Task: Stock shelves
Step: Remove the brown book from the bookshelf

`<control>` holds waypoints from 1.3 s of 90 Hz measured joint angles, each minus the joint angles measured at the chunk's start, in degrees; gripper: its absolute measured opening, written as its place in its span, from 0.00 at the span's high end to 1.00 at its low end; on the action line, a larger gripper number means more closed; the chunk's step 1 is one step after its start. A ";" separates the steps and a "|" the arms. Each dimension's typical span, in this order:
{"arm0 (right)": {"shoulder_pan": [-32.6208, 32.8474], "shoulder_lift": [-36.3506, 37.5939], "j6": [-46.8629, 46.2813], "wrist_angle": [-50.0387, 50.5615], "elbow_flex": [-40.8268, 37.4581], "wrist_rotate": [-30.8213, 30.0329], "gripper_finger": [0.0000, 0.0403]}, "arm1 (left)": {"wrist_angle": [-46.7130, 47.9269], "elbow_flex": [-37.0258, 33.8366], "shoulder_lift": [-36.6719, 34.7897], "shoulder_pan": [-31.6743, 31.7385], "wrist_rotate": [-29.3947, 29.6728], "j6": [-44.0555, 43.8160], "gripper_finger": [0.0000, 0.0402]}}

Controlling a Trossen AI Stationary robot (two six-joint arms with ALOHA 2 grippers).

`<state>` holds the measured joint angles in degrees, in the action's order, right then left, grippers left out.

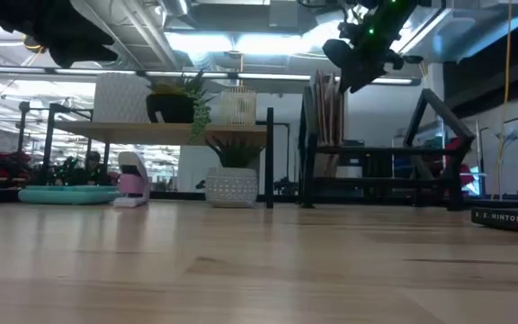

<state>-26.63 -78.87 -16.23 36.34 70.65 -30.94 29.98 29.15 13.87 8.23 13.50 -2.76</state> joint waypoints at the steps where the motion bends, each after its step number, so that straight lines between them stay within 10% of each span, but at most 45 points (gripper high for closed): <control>1: 0.00 -0.01 -0.01 -0.03 0.00 0.13 0.69 | 0.00 0.00 0.00 0.00 0.00 0.00 0.41; 67: -0.50 0.10 -5.33 -2.14 -0.17 3.53 0.48 | -0.01 0.00 0.00 0.00 0.00 0.00 0.41; 117: -1.56 0.55 -1.76 0.07 0.04 7.26 0.72 | -0.02 0.00 0.00 0.00 -0.02 0.00 0.41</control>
<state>-28.20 -78.32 -17.99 36.40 70.70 -23.68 29.95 29.15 13.87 8.23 13.47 -2.76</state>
